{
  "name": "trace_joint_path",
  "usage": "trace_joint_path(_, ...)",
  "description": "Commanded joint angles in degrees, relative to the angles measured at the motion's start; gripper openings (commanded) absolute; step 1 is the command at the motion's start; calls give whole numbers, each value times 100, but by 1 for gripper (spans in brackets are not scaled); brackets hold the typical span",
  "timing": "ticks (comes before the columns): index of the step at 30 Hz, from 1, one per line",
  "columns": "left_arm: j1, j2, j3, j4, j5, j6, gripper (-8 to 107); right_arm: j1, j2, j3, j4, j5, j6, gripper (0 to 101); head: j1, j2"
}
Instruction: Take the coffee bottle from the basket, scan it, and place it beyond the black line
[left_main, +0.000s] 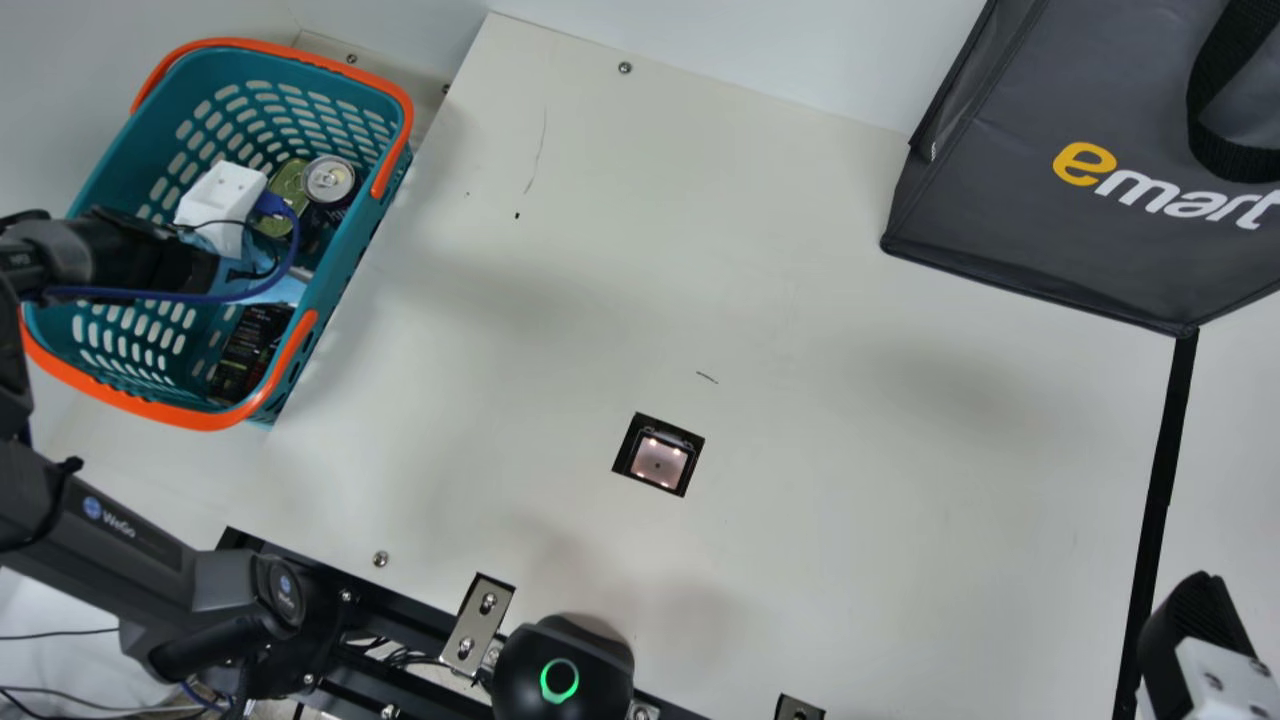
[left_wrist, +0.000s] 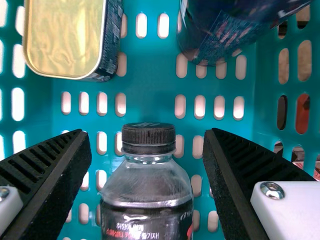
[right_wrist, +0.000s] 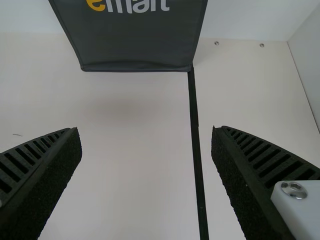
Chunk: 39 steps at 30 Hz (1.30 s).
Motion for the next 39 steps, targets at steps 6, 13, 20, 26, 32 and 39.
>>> trace_joint_path(6, -72, 208, -45, -10, -152, -102, 90, 0, 0, 0, 0, 0, 0, 91, -96, 14)
trace_joint_path(13, -145, 406, -154, -81, -239, -170, 90, 0, 0, 0, 0, 11, 0, 91, -96, 14)
trace_joint_path(20, -226, 529, -210, -158, -294, -223, 90, 0, 0, 0, 0, 11, 0, 91, -96, 14)
trace_joint_path(26, -284, 618, -224, -149, -381, -280, 63, 0, 0, 0, 0, 11, 0, 91, -96, 14)
trace_joint_path(32, -321, 643, -224, -97, -440, -333, 23, 0, 0, 0, 0, 11, 0, 91, -96, 14)
trace_joint_path(39, -267, 555, -263, -37, -422, -385, 10, 0, 0, 0, 0, 11, 0, 91, -96, 14)
